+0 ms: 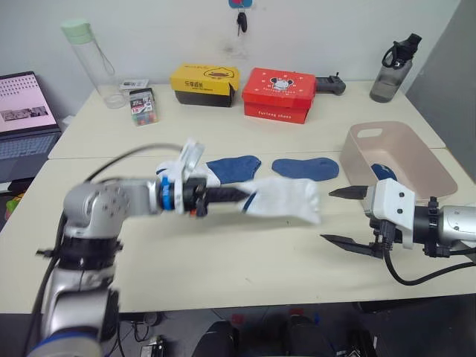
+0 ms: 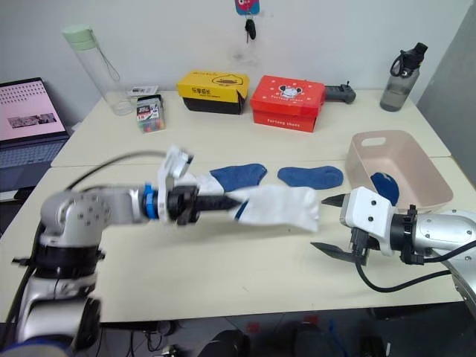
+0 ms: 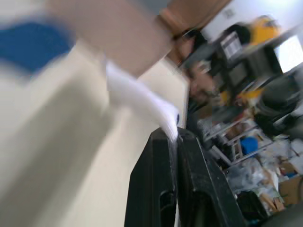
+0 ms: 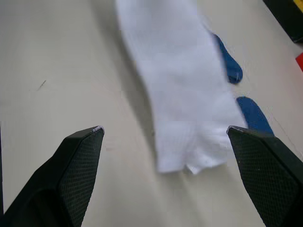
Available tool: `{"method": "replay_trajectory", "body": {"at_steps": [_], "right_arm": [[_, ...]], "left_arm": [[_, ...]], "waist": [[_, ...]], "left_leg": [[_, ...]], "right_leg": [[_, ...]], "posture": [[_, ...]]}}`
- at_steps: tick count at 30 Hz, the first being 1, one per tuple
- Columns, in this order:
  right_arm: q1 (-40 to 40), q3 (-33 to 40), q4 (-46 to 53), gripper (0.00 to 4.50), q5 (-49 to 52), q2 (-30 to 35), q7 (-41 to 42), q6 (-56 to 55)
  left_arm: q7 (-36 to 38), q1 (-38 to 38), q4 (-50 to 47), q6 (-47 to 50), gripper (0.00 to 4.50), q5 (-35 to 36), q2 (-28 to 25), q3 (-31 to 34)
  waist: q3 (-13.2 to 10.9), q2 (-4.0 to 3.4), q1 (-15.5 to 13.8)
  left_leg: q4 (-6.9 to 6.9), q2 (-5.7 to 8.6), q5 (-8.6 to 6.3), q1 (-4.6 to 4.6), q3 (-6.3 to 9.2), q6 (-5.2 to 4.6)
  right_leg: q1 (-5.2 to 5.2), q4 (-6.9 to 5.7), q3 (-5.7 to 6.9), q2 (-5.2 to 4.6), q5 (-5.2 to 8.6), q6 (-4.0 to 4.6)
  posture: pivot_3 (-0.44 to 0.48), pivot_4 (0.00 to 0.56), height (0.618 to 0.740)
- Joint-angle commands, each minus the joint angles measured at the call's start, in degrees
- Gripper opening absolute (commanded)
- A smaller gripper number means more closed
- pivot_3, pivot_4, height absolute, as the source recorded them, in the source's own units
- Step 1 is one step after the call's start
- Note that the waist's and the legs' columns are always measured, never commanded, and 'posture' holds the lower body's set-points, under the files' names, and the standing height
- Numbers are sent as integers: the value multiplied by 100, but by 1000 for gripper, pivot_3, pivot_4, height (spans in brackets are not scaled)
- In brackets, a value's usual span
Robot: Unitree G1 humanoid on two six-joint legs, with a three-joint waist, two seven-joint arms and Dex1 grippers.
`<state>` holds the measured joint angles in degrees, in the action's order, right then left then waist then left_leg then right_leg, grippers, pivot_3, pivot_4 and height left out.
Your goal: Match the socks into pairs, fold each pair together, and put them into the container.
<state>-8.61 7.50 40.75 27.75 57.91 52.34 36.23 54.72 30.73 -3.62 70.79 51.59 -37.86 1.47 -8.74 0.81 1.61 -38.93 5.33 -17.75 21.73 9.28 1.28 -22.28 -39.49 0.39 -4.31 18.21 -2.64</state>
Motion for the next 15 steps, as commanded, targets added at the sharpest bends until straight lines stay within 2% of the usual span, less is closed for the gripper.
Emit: {"method": "replay_trajectory", "body": {"at_steps": [1,6,14,15], "right_arm": [[-252,-406,88,4500,-192,-180,-86,-273],[-541,-880,44,4500,-300,-501,-187,-273],[-790,-1524,-249,4500,-820,-751,-129,-621],[-797,-1545,-317,4500,-866,-768,-113,-694]], "left_arm": [[252,-384,63,-619,6,-478,-226,-210],[523,-672,300,-1030,6,-864,-478,-363],[920,-620,1028,-2111,6,-1787,-791,-568],[960,-588,1113,-2251,228,-1877,-803,-564]], "waist": [[-1,3,-74],[-1,3,-166],[0,2,-137],[0,2,-138]], "left_leg": [[-3,4,0,4,5,0],[-3,7,0,8,7,0],[1,5,0,8,7,0],[1,5,0,8,7,0]], "right_leg": [[2,2,3,-3,0,0],[2,14,6,-6,-3,2],[-1,11,7,-4,-3,2],[-1,12,8,-5,-3,2]], "posture": [[0,150,726],[0,150,726],[0,150,726],[0,150,726]]}}
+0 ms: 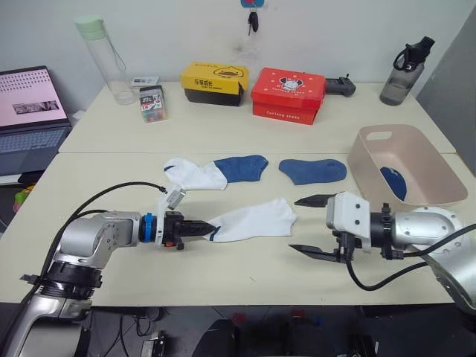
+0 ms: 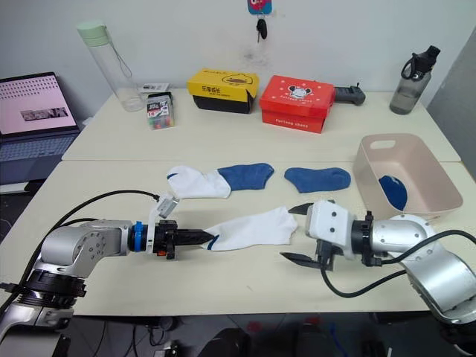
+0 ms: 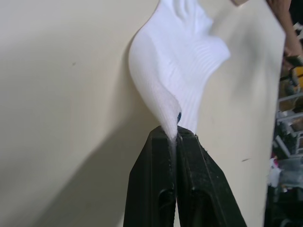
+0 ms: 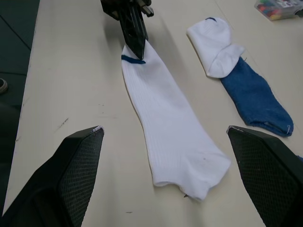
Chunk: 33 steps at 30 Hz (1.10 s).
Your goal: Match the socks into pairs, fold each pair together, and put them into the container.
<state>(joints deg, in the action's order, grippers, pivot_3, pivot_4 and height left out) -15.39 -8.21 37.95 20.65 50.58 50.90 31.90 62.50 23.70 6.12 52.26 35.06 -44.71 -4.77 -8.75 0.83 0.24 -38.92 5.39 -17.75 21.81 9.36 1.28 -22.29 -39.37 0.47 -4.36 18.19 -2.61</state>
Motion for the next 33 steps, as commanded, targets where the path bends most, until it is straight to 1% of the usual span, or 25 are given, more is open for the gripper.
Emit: {"method": "replay_trajectory", "body": {"at_steps": [1,3,6,8,10,11,13,15,18,20,24,29,33], "right_arm": [[-122,14,-83,4500,-192,-50,45,-312],[-140,-5,-165,4500,-237,-114,60,-404],[-143,-21,-220,4500,-282,-172,77,-481],[-128,-9,-226,4500,-309,-190,82,-504],[-88,29,-220,4500,-336,-172,94,-527],[-55,52,-226,4500,-376,-135,98,-534],[5,52,-258,4500,-497,-52,110,-551],[68,-46,-312,4500,-651,37,172,-657],[61,-276,-413,4500,-932,-9,146,-792],[-61,-671,-532,4500,-1391,-38,111,-906],[-322,-1241,-911,4500,-2210,-95,89,-1182],[-666,-1735,-1640,4500,-2945,-434,56,-1561],[-832,-1876,-2109,4500,-3292,-685,26,-1940]], "left_arm": [[220,137,198,-494,480,-289,-121,61],[333,94,142,-549,967,-300,-151,94],[342,-33,41,-614,1885,-270,-200,305],[385,-116,11,-692,2504,-234,-360,566],[449,-240,-69,-1092,3144,-268,-514,899],[528,-395,-219,-1735,3495,-555,-667,934],[763,-648,-721,-2651,4059,-940,-911,888],[812,-811,-1197,-3368,4059,-1350,-1037,684],[821,-975,-1276,-4461,4059,-1957,-980,394],[695,-985,-842,-5524,4059,-2503,-840,170],[540,-872,-61,-6831,4059,-3146,-634,-162],[348,-525,601,-7693,4059,-3683,-271,-591],[217,-327,896,-7990,4059,-3972,-55,-797]], "waist": [[0,0,-1],[0,0,1],[0,0,8],[0,0,14],[0,0,32],[0,0,36],[-1,-2,34],[-2,-4,4],[-2,-5,-37],[-1,-7,-18],[-2,-8,8],[0,-8,-16],[8,-13,-29]], "left_leg": [[0,1,0,0,0,0],[0,0,0,0,1,0],[0,0,0,0,1,0],[0,-1,0,0,0,0],[0,-2,0,0,1,0],[1,-4,0,0,1,0],[3,-5,0,0,0,0],[7,-3,0,0,0,0],[6,0,0,0,0,0],[6,-1,0,0,-1,0],[8,-3,0,1,-4,0],[4,-1,0,0,-2,0],[0,4,0,-1,-1,0]], "right_leg": [[0,0,0,0,0,0],[0,-1,1,0,0,0],[-1,-1,1,0,0,0],[-1,-2,1,0,0,0],[-4,-4,1,1,0,0],[-4,-5,1,2,0,0],[-4,-2,0,2,0,1],[-1,9,0,-1,0,1],[9,25,3,-3,-8,2],[8,24,3,-2,-8,2],[3,20,4,3,-8,2],[3,17,6,3,-9,1],[6,20,6,1,-12,-4]], "posture": [[0,150,726],[0,150,726],[0,150,726],[0,150,726],[0,150,726],[0,150,726],[0,150,726],[0,150,726],[0,150,726],[0,150,726],[0,150,726],[0,150,726],[0,150,726]]}}
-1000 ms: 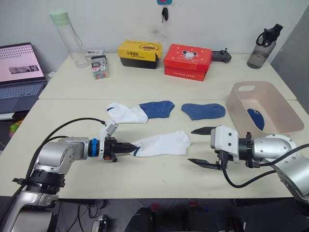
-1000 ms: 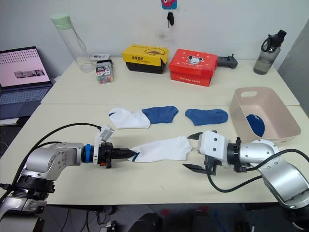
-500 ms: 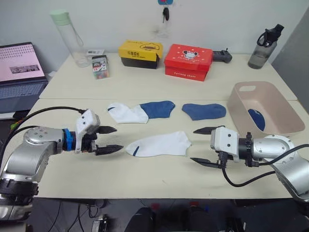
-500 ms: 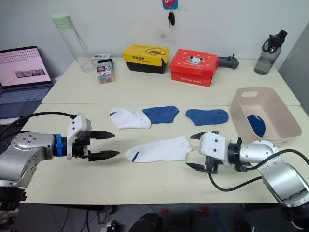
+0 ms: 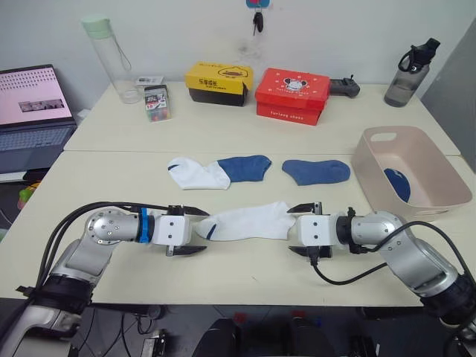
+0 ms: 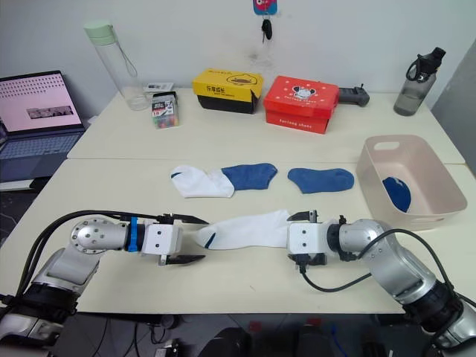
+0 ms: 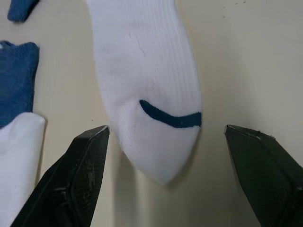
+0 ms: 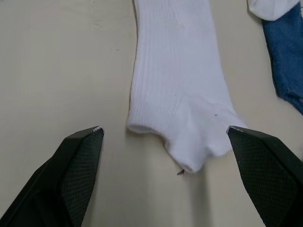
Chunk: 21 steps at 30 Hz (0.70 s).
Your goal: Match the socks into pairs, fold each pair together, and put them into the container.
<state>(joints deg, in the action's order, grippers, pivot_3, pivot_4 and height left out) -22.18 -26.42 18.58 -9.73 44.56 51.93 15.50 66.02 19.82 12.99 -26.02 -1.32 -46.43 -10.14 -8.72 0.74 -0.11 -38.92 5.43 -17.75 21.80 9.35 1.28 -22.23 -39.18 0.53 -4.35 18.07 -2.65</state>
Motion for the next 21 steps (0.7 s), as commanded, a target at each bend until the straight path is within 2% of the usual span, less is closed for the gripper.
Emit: {"method": "replay_trajectory", "body": {"at_steps": [1,2,5,9,15,16,18,21], "right_arm": [[-186,-69,-251,4500,-329,-114,-62,-421],[-208,-65,-313,4500,-350,-166,-49,-477],[-284,-26,-483,3909,-408,-340,-75,-707],[-325,53,-619,2552,-484,-432,-47,-1093],[-283,141,-681,216,-346,-520,72,-1531],[-256,158,-657,33,-291,-524,128,-1544],[-153,243,-514,33,-18,-544,300,-1436],[60,501,-56,33,622,-536,602,-860]], "left_arm": [[-169,105,246,-189,4059,-371,162,-287],[-227,142,281,-217,3879,-417,207,-305],[-248,199,341,-315,3199,-463,260,-353],[-199,208,381,-367,1930,-384,274,-384],[112,147,338,-365,0,-59,186,-372],[151,139,288,-260,0,38,192,-331],[308,88,38,399,0,446,208,-195],[1009,-130,-764,1728,0,1272,-191,-106]], "waist": [[8,-7,10],[10,-10,11],[13,-10,18],[12,-11,22],[12,-11,42],[12,-11,45],[12,-11,49],[7,-10,82]], "left_leg": [[0,0,0,-4,-1,0],[0,-1,0,-6,-2,0],[-1,-2,0,-10,-2,0],[-2,-1,0,-10,-4,0],[-3,-2,0,-7,-4,0],[-3,-3,0,-6,-3,0],[-3,-3,0,-6,-4,0],[-2,-6,0,0,0,0]], "right_leg": [[2,-3,-2,0,0,-1],[2,-6,-2,1,0,-1],[2,-15,-3,2,0,-1],[-2,-21,-6,2,0,-1],[-7,-24,-5,3,0,-1],[-7,-24,-5,4,0,-1],[-7,-24,-6,4,0,-1],[-10,-24,-5,5,0,0]], "posture": [[0,150,726],[0,150,726],[0,150,726],[0,150,726],[0,150,726],[0,150,726],[0,150,726],[0,150,726]]}}
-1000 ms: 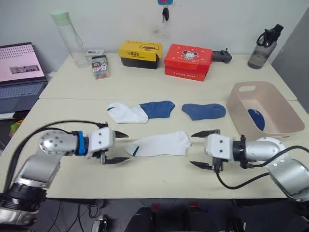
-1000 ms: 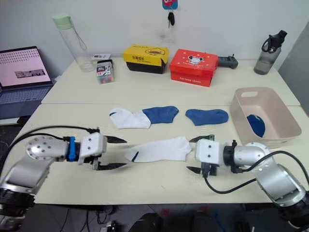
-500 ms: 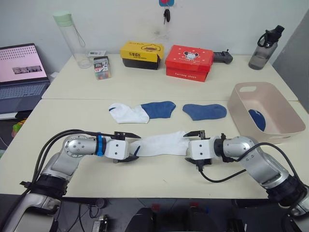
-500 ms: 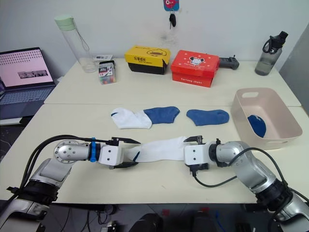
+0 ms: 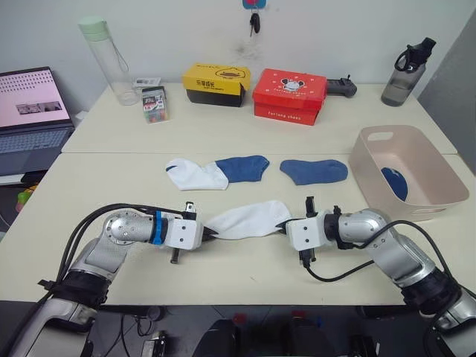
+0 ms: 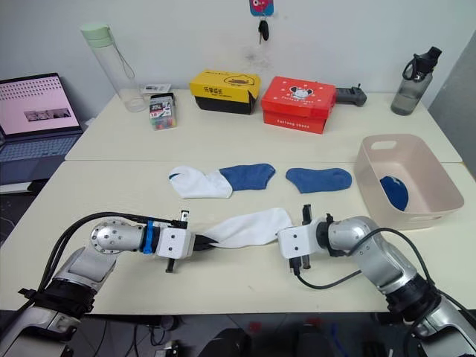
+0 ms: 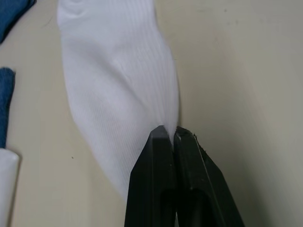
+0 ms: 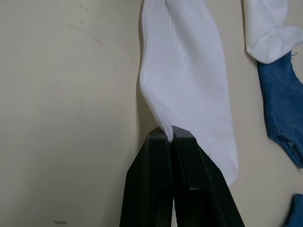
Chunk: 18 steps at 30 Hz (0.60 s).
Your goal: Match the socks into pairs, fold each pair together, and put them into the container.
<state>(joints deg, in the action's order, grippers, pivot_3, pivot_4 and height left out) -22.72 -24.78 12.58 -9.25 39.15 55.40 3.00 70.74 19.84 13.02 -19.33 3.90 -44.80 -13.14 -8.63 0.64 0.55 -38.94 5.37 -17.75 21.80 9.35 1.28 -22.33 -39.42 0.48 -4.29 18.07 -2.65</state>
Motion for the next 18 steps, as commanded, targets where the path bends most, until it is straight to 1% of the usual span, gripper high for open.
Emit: {"method": "replay_trajectory", "body": {"at_steps": [1,3,5,8,9,11,14,16,18], "right_arm": [[199,441,768,33,812,58,364,730],[401,671,1323,33,1331,224,561,1585],[535,905,1855,33,1798,394,654,2403],[581,1464,2688,33,2918,586,570,4197],[575,1643,2896,33,3275,627,489,4804],[518,1838,3102,33,3697,630,276,5584],[281,1793,2965,33,3823,431,-260,6292],[56,1487,2634,33,3595,281,-634,6357],[-196,1137,2189,33,3261,137,-1006,6235]], "left_arm": [[748,-229,-1134,1583,0,1045,-556,231],[1152,-400,-1797,2408,0,1507,-1027,285],[1363,-514,-2304,3160,0,1935,-1399,368],[1669,-651,-2881,4215,0,2575,-1900,496],[1695,-641,-2945,4598,0,2778,-1981,512],[1651,-578,-2964,5128,0,2970,-2034,507],[1562,-271,-2386,5291,0,2638,-1754,216],[1423,251,-1684,5369,0,2315,-1280,-85],[1297,814,-979,5413,0,2087,-802,-250]], "waist": [[-2,0,39],[-5,-2,65],[-7,-4,75],[-9,-9,94],[-9,-9,94],[-9,-9,94],[-10,-9,95],[-9,-9,83],[-9,-5,75]], "left_leg": [[1,-2,0,3,1,0],[4,-3,0,5,4,0],[5,-5,0,1,7,0],[5,-5,0,1,6,-1],[6,-5,-1,-1,6,-1],[6,-6,-1,-1,9,-2],[7,-5,-1,-4,6,-3],[6,-3,-1,-4,6,-3],[2,1,-1,-1,6,-3]], "right_leg": [[-3,0,0,0,0,0],[-2,0,0,1,1,2],[2,3,1,1,1,2],[4,1,1,1,2,3],[5,2,0,1,2,3],[7,2,4,2,2,4],[8,2,4,2,2,4],[9,0,4,1,2,4],[8,-1,6,1,2,3]], "posture": [[0,150,726],[0,150,726],[0,150,726],[0,150,726],[0,150,726],[0,150,726],[0,150,726],[0,150,726],[0,150,726]]}}
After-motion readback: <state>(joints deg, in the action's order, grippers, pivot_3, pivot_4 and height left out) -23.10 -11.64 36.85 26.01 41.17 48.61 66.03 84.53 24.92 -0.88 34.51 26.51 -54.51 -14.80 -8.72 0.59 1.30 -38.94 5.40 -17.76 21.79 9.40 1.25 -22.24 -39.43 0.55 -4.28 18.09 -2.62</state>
